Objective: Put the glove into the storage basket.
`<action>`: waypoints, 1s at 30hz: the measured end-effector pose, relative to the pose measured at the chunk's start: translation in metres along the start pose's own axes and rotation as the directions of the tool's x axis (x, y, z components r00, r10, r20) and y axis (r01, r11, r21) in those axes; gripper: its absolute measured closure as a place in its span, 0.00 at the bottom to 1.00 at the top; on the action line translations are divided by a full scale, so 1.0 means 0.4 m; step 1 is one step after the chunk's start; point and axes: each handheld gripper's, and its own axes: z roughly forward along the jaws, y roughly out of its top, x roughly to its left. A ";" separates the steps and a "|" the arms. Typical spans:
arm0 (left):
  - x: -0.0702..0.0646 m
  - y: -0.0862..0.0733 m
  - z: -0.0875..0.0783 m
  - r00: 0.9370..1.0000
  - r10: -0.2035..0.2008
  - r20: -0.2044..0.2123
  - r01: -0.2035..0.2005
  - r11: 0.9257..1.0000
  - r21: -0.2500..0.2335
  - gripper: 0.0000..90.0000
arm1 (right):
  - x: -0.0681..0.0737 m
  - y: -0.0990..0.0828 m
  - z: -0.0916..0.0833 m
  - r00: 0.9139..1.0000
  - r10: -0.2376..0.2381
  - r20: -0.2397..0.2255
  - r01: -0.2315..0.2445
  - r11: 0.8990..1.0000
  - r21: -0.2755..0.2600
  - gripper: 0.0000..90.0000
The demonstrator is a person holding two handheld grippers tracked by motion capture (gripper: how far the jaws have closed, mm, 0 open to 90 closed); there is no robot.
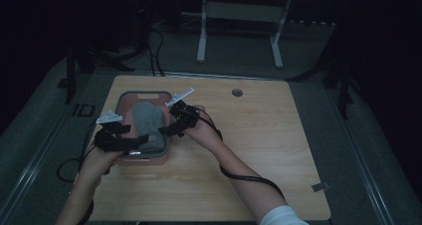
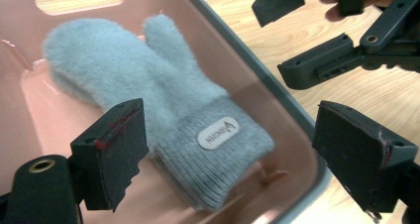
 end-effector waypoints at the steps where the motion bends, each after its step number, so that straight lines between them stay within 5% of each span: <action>1: -0.005 -0.006 -0.004 1.000 0.004 0.002 -0.004 1.000 -0.013 0.16 | 0.001 -0.004 -0.003 1.000 -0.005 0.001 0.005 1.000 0.001 0.20; 10: -0.050 -0.050 -0.031 0.998 0.046 0.042 -0.043 0.997 -0.063 0.16 | 0.005 -0.053 -0.029 1.000 -0.030 0.001 0.030 1.000 -0.007 0.19; 14: -0.075 -0.070 -0.032 0.994 0.098 0.056 -0.094 0.993 -0.065 0.16 | 0.007 -0.081 -0.033 0.999 -0.033 0.001 0.033 0.999 -0.003 0.19; 30: -0.153 -0.177 -0.039 0.981 0.153 0.121 -0.143 0.986 -0.087 0.16 | 0.028 -0.204 -0.028 0.999 -0.019 -0.030 0.019 1.000 0.007 0.19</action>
